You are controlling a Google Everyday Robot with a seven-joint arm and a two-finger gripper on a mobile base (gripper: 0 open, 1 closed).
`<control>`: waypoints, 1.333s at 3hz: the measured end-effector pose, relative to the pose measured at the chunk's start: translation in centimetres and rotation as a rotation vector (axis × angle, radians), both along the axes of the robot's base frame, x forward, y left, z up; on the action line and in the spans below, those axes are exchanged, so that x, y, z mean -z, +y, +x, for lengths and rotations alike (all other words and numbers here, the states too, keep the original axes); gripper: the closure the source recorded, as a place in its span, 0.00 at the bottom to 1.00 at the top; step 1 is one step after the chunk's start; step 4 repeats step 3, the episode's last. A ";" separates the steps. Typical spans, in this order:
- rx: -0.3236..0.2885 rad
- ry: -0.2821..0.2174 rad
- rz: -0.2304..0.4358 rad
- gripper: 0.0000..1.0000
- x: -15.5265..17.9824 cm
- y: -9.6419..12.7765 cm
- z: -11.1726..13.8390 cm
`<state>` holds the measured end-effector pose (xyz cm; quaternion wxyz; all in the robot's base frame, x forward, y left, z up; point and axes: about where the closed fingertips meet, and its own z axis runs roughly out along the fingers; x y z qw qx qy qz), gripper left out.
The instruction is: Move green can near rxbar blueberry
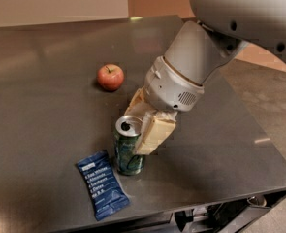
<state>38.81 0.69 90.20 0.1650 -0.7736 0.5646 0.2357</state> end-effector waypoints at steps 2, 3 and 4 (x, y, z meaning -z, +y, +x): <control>-0.001 -0.008 0.001 0.00 -0.1 0.3 -0.1; -0.001 -0.008 0.001 0.00 -0.1 0.3 -0.1; -0.001 -0.008 0.001 0.00 -0.1 0.3 -0.1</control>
Offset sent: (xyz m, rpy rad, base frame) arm -0.0003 0.0014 0.0005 0.0001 -0.0037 0.0006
